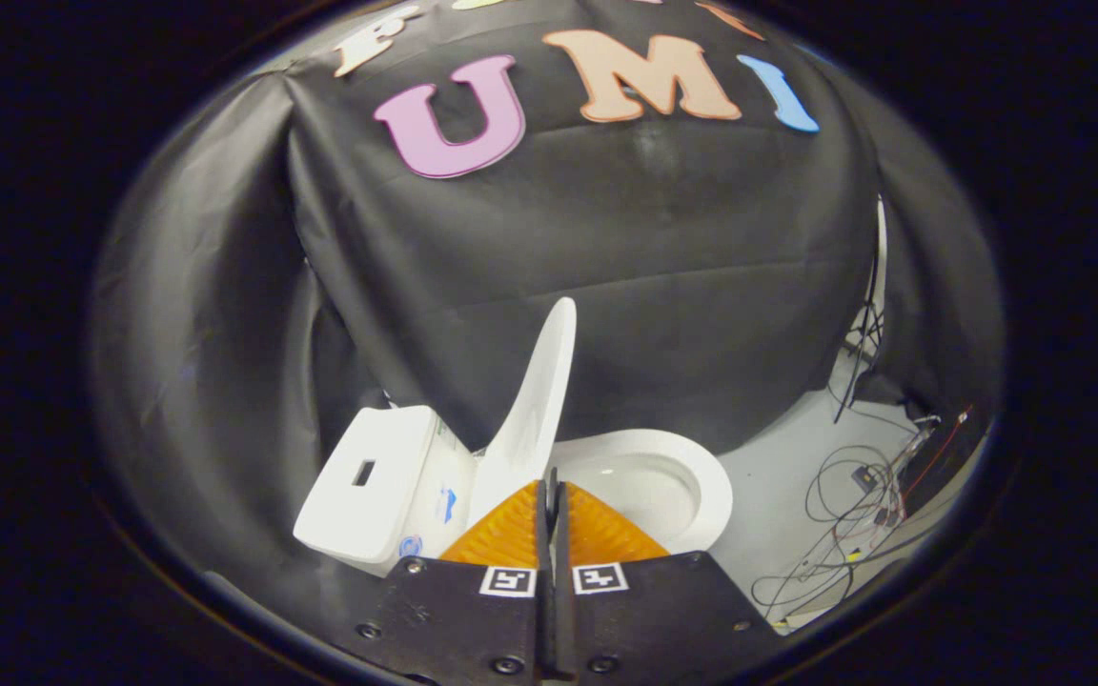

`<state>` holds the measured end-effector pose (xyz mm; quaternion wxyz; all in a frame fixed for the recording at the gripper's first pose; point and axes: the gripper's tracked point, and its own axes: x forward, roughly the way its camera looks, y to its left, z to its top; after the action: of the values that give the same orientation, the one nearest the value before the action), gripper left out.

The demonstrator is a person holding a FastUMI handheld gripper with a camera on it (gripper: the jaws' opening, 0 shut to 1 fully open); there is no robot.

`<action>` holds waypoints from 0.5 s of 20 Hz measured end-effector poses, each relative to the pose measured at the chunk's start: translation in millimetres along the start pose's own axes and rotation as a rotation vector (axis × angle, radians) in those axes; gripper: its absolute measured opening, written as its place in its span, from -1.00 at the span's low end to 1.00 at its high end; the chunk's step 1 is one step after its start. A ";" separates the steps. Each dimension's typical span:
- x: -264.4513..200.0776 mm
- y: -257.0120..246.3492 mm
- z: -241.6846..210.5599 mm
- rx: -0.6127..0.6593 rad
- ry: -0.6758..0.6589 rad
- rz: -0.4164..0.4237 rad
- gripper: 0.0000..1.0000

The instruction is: Open the toilet lid.

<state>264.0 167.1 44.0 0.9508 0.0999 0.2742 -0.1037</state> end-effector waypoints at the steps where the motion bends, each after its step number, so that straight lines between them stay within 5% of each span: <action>1: -2.2 9.2 1.7 -0.023 -0.010 -0.003 -1.00; 10: -9.9 100.0 9.3 -0.108 -0.057 0.054 -1.00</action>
<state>285.7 262.1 70.5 0.9647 0.0526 0.2494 -0.0660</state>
